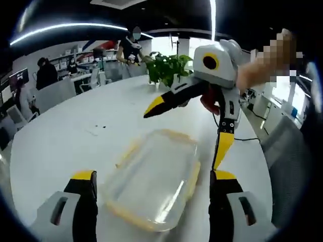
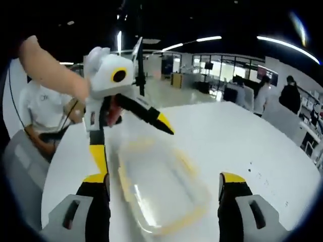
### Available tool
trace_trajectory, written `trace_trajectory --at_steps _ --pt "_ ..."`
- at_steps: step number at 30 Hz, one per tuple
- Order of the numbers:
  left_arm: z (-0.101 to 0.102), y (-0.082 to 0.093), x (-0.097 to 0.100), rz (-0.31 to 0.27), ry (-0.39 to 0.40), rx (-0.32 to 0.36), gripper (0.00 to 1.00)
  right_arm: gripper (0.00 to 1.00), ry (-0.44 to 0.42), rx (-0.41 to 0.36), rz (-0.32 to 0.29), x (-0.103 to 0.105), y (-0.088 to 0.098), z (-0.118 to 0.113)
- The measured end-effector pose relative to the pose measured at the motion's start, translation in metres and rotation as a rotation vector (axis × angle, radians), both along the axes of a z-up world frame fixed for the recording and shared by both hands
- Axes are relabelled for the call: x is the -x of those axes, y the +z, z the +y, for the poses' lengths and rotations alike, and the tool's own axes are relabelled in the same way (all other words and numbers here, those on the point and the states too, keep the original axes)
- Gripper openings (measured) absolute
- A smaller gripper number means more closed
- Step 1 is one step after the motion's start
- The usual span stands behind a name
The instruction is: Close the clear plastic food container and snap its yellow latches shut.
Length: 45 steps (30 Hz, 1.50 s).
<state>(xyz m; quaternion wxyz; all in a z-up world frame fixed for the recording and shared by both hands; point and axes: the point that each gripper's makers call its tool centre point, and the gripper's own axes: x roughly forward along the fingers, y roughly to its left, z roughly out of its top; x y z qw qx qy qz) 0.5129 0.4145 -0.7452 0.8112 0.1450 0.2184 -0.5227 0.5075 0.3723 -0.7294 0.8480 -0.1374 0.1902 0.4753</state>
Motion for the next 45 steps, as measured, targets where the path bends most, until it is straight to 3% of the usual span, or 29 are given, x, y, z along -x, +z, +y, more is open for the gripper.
trace_trajectory --at_steps 2,8,10,16,23,45 --pt "-0.001 0.0 0.003 -0.002 0.039 0.042 0.92 0.9 -0.036 -0.043 -0.017 -0.001 0.003 -0.001" --pt "0.011 0.005 -0.004 0.012 0.178 0.17 0.93 0.9 -0.151 -0.144 0.013 -0.003 0.008 -0.013" --pt "0.015 0.006 -0.004 -0.008 0.199 0.168 0.93 0.89 -0.174 -0.152 0.007 -0.002 0.01 -0.016" --pt "0.018 0.012 -0.003 0.008 0.244 0.206 0.89 0.83 -0.226 -0.175 0.001 0.002 0.014 -0.018" --pt "0.021 0.008 0.013 0.016 0.258 0.205 0.88 0.83 -0.231 -0.186 -0.003 0.013 0.018 -0.013" --pt "0.048 0.037 0.057 -0.01 0.369 0.286 0.84 0.8 -0.331 -0.239 -0.027 0.062 0.041 -0.04"
